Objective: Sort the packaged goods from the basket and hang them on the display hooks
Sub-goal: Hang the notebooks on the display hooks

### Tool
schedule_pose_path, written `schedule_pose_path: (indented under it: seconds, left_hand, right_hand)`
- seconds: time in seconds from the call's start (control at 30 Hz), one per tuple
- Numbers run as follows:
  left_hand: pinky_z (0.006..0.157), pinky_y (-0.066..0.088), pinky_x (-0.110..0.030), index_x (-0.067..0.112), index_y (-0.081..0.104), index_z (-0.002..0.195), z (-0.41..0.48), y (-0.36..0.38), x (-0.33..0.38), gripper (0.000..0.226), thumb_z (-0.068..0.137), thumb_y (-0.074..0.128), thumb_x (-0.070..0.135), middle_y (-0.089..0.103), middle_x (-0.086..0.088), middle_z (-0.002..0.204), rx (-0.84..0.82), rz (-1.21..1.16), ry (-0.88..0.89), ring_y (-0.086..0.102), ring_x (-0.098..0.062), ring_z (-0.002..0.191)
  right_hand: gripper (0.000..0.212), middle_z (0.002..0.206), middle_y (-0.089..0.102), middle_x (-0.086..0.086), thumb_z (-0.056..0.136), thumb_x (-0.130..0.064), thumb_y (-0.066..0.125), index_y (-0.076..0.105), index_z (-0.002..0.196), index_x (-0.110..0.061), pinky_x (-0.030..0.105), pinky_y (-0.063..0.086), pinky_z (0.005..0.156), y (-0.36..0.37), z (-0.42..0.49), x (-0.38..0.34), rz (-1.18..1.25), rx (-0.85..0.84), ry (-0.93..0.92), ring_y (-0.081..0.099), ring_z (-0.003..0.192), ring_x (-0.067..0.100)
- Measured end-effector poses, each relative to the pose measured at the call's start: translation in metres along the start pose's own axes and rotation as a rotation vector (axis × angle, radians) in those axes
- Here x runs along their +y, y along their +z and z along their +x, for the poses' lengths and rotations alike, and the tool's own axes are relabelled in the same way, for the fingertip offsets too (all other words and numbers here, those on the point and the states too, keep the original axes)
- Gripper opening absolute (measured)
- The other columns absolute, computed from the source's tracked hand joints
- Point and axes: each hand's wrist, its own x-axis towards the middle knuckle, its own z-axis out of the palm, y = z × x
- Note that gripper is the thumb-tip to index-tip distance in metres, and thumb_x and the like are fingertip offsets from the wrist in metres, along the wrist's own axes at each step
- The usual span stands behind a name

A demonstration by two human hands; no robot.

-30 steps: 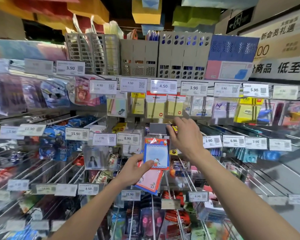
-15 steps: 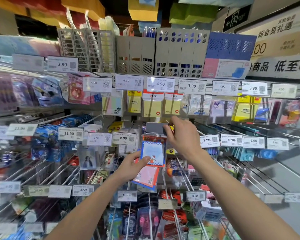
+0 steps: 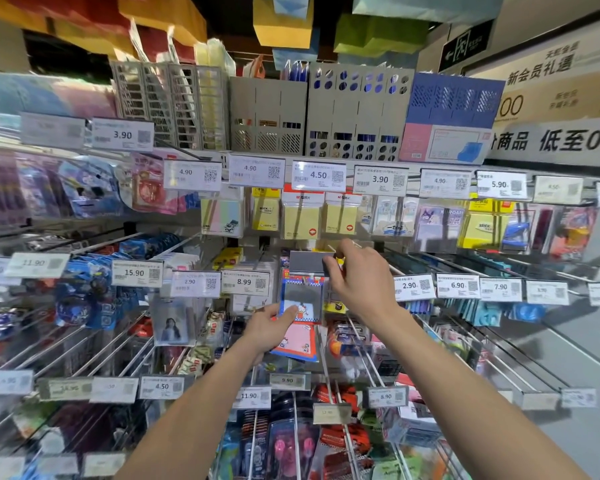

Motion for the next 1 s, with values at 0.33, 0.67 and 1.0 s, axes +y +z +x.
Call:
schedule_pose_path:
  seconds: [0.33,0.67,1.0]
  left_hand:
    - [0.061,0.051,-0.026,0.027,0.068,0.122,-0.037,-0.029,-0.04,0.032,0.092,0.074,0.017,0.077,-0.007,0.096,-0.158,0.046,-0.135,0.069,-0.014,0.069]
    - [0.076,0.062,-0.044,0.051,0.046,0.14,-0.063,-0.028,-0.043,0.072,0.089,0.073,0.007,0.077,-0.006,0.105,-0.156,-0.072,0.067,0.074,-0.034,0.092]
    - [0.075,0.062,-0.048,0.052,0.035,0.147,-0.069,-0.019,-0.045,0.076,0.093,0.073,0.016,0.077,-0.006,0.105,-0.085,-0.176,0.028,0.076,-0.035,0.086]
  right_hand:
    - [0.037,0.058,0.062,0.002,0.096,-0.046,0.06,0.056,0.071,-0.019,0.034,0.043,0.051,0.022,-0.062,-0.003,0.018,-0.142,0.06,0.064,0.06,0.033]
    - [0.072,0.116,0.058,-0.003,0.085,-0.023,0.083,0.047,0.146,-0.008,0.0,0.041,0.063,0.044,-0.109,-0.03,0.52,-0.845,0.385,0.055,0.08,-0.007]
    - [0.047,0.103,0.067,0.007,0.067,-0.01,0.083,0.053,0.103,-0.013,0.045,0.057,0.066,0.057,-0.118,-0.03,0.79,-0.711,0.582,0.075,0.086,0.031]
